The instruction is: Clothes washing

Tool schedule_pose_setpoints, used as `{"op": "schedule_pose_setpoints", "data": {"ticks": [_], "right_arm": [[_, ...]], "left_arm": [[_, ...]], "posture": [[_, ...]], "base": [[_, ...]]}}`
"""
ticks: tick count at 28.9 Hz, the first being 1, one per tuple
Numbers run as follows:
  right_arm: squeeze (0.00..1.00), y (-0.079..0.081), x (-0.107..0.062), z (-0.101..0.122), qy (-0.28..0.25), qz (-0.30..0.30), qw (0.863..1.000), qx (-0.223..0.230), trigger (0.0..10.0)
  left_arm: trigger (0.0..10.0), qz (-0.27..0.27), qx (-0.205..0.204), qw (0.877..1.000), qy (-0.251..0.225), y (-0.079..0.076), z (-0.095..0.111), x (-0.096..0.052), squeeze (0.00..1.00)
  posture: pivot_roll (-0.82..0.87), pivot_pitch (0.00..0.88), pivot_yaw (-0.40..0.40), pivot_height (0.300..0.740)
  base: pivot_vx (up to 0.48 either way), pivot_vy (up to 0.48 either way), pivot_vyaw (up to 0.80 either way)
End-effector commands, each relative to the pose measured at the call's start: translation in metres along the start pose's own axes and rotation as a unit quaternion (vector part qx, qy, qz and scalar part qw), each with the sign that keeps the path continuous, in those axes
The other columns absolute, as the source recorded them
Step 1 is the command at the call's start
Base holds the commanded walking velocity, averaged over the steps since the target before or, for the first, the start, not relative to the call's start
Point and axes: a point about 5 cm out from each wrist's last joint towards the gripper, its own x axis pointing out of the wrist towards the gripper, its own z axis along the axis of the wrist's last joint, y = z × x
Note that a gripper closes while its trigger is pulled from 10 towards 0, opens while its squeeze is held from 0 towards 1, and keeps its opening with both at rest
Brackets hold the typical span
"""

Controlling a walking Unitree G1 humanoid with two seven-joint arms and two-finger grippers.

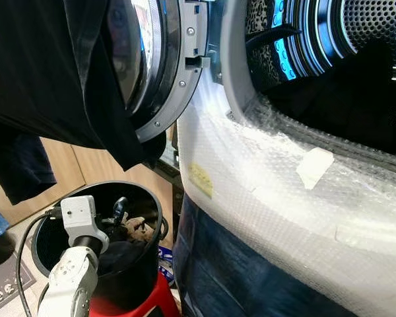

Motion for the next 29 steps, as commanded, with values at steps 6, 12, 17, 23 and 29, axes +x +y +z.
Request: {"op": "schedule_pose_setpoints", "data": {"ticks": [6, 12, 17, 23, 29], "right_arm": [[0.00, -0.006, 0.000, -0.007, 0.006, -0.053, 0.954, 0.294, 10.0], [0.00, -0.011, 0.000, -0.008, 0.021, -0.073, 0.964, 0.255, 10.0], [0.00, -0.011, 0.000, -0.004, 0.017, -0.069, 0.965, 0.252, 10.0], [0.00, -0.011, 0.000, 0.000, 0.018, -0.074, 0.969, 0.235, 10.0], [0.00, -0.008, 0.001, 0.001, 0.018, -0.069, 0.972, 0.226, 10.0]], "left_arm": [[10.0, 0.015, -0.024, 1.000, 0.010, 0.002, 0.000, -0.002, 0.00], [10.0, 0.027, -0.089, 0.995, 0.031, -0.003, -0.009, -0.008, 0.00], [10.0, 0.066, -0.192, 0.977, 0.057, -0.002, -0.018, -0.011, 1.00], [10.0, 0.050, -0.178, 0.975, 0.122, -0.002, -0.022, -0.013, 1.00], [10.0, 0.097, -0.177, 0.964, 0.171, 0.010, -0.026, -0.025, 1.00]], "posture": [[0.20, 0.020, -0.001, 0.740], [0.19, 0.020, 0.004, 0.740], [0.20, 0.019, 0.004, 0.740], [0.22, 0.010, 0.008, 0.740], [0.22, 0.000, 0.016, 0.740]], "base": [[0.000, 0.000, 0.00], [0.000, 0.000, 0.00], [0.000, 0.000, 0.00], [0.000, 0.000, 0.00], [0.000, 0.000, 0.00]]}}
